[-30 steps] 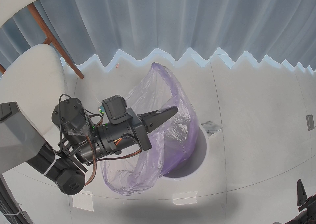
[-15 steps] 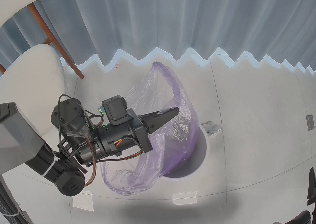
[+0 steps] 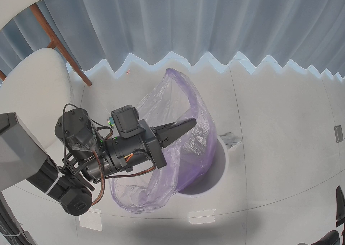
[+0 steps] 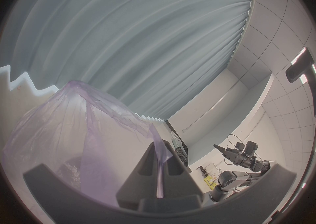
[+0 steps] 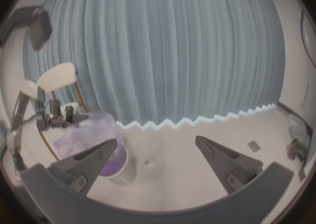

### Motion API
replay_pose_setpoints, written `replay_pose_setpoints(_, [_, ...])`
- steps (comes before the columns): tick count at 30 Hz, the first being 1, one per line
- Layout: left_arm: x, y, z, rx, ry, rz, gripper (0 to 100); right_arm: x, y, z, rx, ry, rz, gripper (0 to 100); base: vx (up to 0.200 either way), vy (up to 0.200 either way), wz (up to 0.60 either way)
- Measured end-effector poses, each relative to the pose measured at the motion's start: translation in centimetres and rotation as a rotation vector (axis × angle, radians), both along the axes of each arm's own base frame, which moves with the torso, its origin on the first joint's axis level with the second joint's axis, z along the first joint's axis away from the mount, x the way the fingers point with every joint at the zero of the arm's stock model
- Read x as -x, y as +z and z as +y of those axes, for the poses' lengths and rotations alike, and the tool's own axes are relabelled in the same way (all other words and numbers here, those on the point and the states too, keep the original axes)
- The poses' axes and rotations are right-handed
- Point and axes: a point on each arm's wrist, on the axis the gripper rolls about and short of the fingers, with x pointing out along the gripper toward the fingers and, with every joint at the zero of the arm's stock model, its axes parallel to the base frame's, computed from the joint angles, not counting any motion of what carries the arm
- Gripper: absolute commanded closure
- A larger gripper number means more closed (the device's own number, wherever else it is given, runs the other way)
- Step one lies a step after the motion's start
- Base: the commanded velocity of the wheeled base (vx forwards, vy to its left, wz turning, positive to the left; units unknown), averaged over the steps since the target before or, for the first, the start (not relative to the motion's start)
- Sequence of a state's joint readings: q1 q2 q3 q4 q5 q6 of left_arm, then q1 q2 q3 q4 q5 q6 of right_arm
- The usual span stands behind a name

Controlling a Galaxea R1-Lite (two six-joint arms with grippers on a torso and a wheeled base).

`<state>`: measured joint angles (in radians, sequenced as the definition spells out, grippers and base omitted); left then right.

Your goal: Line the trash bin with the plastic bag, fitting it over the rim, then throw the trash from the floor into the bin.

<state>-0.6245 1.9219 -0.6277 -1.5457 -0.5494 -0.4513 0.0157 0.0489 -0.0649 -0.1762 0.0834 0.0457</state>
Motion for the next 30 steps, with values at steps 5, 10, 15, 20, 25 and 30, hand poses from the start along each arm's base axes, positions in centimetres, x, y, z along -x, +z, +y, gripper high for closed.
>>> replay_pose_setpoints(5, [0.0,0.0,-0.1,-0.001,-0.001,0.001,100,-0.4,2.1,0.0,-0.142,0.055,0.034,0,0.0,0.0,0.0])
replay_pose_setpoints(10, [0.0,0.0,-0.1,-0.001,-0.002,0.0,100,-1.5,3.5,0.0,-0.221,0.098,0.106,0,0.0,0.0,0.0])
replay_pose_setpoints(15, [0.0,0.0,-0.1,-0.001,-0.002,0.0,100,-2.8,2.9,0.3,-0.23,0.164,0.227,0,0.0,0.0,0.0])
replay_pose_setpoints(20, [0.0,-0.1,-0.1,-0.002,-0.002,0.0,100,-3.6,2.5,0.4,-0.23,0.193,0.302,0,0.0,0.0,0.0])
replay_pose_setpoints(25, [0.0,0.0,-0.1,-0.002,-0.002,-0.001,100,-4.4,2.4,0.5,-0.231,0.217,0.363,0,0.0,0.0,0.0])
replay_pose_setpoints(30, [0.0,-0.1,0.0,-0.002,0.001,0.0,100,-5.4,2.1,0.8,-0.235,0.284,0.452,0,0.0,0.0,0.0])
